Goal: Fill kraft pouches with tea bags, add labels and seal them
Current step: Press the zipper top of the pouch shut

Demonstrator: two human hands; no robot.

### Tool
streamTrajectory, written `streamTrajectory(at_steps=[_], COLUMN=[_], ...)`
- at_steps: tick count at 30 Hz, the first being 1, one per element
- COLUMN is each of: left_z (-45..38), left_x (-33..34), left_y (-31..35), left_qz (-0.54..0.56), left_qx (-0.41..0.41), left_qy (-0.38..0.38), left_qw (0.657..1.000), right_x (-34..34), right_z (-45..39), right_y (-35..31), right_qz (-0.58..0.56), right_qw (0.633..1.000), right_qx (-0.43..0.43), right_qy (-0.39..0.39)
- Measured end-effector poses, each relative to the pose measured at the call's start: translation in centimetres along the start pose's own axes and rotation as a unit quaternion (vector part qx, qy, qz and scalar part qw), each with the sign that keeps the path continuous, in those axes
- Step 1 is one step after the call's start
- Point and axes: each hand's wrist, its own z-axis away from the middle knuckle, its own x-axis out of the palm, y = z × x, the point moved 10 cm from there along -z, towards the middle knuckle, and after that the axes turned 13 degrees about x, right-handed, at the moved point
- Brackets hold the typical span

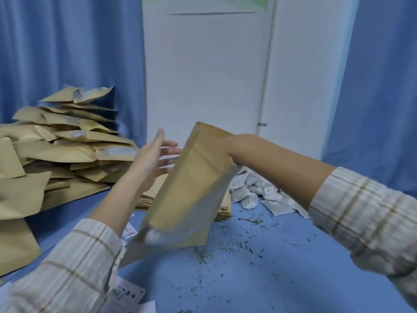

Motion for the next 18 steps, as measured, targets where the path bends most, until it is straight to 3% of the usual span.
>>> streamTrajectory(at_steps=[2,3,5,8,11,14,18], left_z=[0.3,0.9,1.9,1.2,0.6,0.1,-0.4], left_x=[1.0,2.1,3.5,2.1,-1.5,-4.4,-6.0], left_y=[1.0,1.8,2.7,3.5,3.0,2.4,2.1], left_qz=[0.071,0.054,-0.029,-0.085,-0.07,-0.088,-0.092], left_qx=[0.021,0.049,0.117,0.192,0.179,0.177,0.17], left_qy=[-0.116,-0.195,-0.24,-0.066,0.076,0.124,0.151], left_qw=[0.99,0.978,0.963,0.975,0.978,0.972,0.97], right_x=[-0.6,-0.6,0.4,1.3,-1.9,-3.2,-3.1], right_z=[-0.8,-1.1,-2.2,-4.8,-4.6,-3.8,-3.0], right_y=[1.7,1.8,1.2,-0.1,2.1,5.9,7.2], right_qz=[0.035,0.039,0.036,-0.033,-0.146,-0.257,-0.169], right_qw=[0.998,0.998,0.998,0.998,0.986,0.959,0.968], right_qx=[0.043,0.047,0.042,-0.029,-0.05,-0.069,-0.098], right_qy=[0.016,0.008,-0.034,-0.05,0.07,0.092,0.159])
